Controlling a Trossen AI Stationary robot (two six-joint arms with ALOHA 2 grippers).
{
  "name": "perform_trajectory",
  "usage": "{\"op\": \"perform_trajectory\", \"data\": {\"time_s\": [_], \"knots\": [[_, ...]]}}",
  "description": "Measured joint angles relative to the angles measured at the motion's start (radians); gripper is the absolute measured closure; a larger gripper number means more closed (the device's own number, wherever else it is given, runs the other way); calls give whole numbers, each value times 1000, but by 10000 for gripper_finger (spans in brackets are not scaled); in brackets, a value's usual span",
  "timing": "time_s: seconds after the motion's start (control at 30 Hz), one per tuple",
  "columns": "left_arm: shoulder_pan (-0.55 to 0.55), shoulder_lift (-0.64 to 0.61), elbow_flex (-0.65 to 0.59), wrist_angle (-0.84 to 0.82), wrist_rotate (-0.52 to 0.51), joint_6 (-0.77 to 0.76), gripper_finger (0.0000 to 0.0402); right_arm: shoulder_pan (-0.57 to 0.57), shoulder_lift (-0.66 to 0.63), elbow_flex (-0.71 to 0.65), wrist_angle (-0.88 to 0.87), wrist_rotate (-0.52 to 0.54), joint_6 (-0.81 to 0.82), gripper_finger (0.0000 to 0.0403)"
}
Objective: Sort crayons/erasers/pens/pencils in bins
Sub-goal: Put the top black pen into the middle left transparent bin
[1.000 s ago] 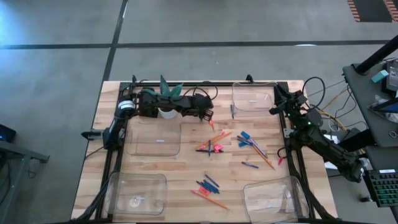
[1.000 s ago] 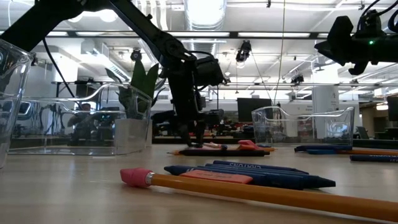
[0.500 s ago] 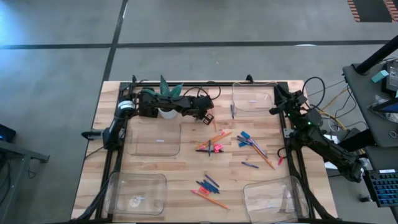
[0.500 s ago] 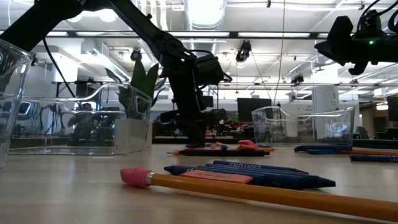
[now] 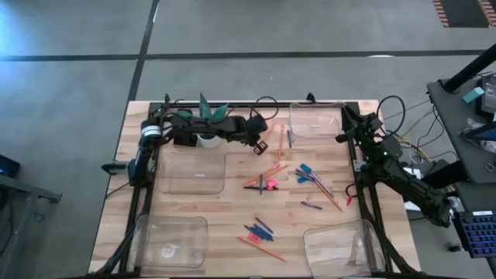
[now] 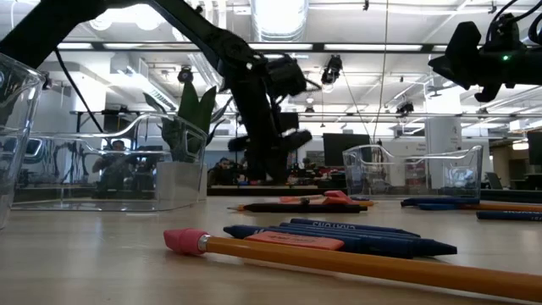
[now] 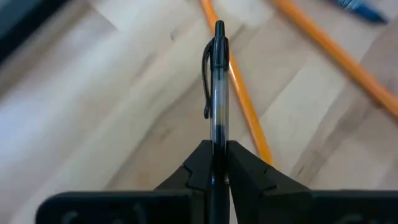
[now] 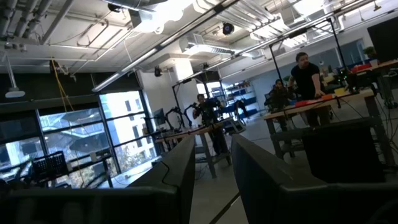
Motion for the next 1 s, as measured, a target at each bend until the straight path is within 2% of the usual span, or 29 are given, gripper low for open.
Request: {"op": "perform_trajectory", "data": {"time_s": [0.27, 0.57, 0.73, 1.0], "knots": [[-38, -157, -9, 7, -8, 94, 382, 0, 0, 0, -2, 0, -1, 307], [-216, -393, -129, -17, -9, 104, 382, 0, 0, 0, -6, -1, 0, 307], [-320, -526, -214, -130, -14, -40, 382, 0, 0, 0, -6, 0, 0, 307], [-434, -719, -373, -456, -42, -463, 381, 0, 0, 0, -8, 0, 0, 307]]}}
